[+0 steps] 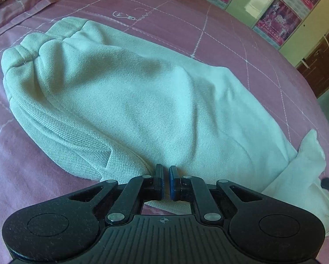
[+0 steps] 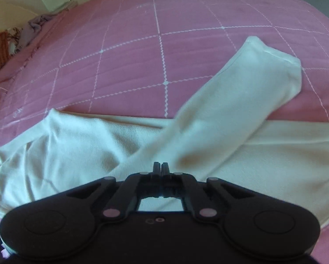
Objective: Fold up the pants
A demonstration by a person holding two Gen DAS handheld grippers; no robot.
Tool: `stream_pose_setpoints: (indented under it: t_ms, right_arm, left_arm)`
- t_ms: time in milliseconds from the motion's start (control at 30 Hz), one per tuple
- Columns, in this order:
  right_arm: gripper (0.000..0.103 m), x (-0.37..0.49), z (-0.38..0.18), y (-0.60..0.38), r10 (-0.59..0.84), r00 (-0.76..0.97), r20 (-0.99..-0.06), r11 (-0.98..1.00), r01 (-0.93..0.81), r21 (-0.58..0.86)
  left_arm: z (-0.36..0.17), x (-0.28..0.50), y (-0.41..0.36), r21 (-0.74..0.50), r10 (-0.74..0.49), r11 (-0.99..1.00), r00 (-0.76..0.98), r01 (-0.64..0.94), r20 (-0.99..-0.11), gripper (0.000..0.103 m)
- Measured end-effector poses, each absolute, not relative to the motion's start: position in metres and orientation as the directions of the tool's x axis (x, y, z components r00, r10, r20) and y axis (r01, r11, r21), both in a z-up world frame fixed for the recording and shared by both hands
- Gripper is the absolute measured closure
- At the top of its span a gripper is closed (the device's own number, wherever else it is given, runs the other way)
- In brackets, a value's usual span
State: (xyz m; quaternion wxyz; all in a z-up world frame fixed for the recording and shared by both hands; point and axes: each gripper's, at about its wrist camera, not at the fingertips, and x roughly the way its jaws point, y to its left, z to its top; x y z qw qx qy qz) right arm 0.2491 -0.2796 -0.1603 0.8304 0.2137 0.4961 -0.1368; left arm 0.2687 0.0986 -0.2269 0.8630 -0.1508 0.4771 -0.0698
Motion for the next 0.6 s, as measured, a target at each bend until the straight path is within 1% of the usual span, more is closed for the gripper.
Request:
stream_pose_setpoints:
  t_ms: [67, 167, 233, 300, 333, 367, 400, 533, 600]
  right_arm:
    - [0.103, 0.207, -0.155, -0.286, -0.009, 0.492, -0.871, 0.866, 0.44, 0.239]
    - [0.102, 0.178, -0.182, -0.296, -0.005, 0.428, -0.904, 0.85, 0.478, 0.222]
    - [0.094, 0.183, -0.186, -0.306, 0.029, 0.437, -0.899, 0.807, 0.52, 0.28]
    - [0.065, 0.204, -0.176, -0.305, 0.041, 0.483, -0.875, 0.802, 0.507, 0.318]
    - [0.057, 0.219, -0.17, -0.301, 0.04, 0.489, -0.871, 0.813, 0.49, 0.313]
    - [0.043, 0.237, -0.166, -0.299, 0.034, 0.495, -0.868, 0.824, 0.478, 0.305]
    - [0.041, 0.253, -0.164, -0.296, 0.031, 0.495, -0.868, 0.833, 0.467, 0.296]
    - [0.046, 0.311, -0.176, -0.284, 0.001, 0.408, -0.913, 0.846, 0.487, 0.219]
    - [0.057, 0.33, -0.19, -0.278, -0.051, 0.338, -0.94, 0.848, 0.512, 0.138]
  left_arm:
    - [-0.226, 0.268, 0.093, -0.302, -0.248, 0.953, 0.542, -0.011, -0.803, 0.095]
    - [-0.222, 0.269, 0.087, -0.266, -0.226, 0.964, 0.541, 0.004, -0.81, 0.095]
    - [-0.221, 0.271, 0.086, -0.274, -0.224, 0.962, 0.536, -0.014, -0.814, 0.095]
    - [-0.221, 0.272, 0.086, -0.281, -0.223, 0.959, 0.536, -0.027, -0.814, 0.095]
    - [-0.222, 0.272, 0.086, -0.278, -0.219, 0.96, 0.538, -0.028, -0.814, 0.095]
    - [-0.222, 0.272, 0.085, -0.273, -0.216, 0.962, 0.541, -0.026, -0.813, 0.095]
    - [-0.222, 0.272, 0.084, -0.27, -0.214, 0.963, 0.543, -0.024, -0.812, 0.095]
    - [-0.225, 0.271, 0.089, -0.291, -0.228, 0.956, 0.55, -0.028, -0.803, 0.095]
    - [-0.227, 0.269, 0.093, -0.313, -0.245, 0.949, 0.554, -0.031, -0.796, 0.095]
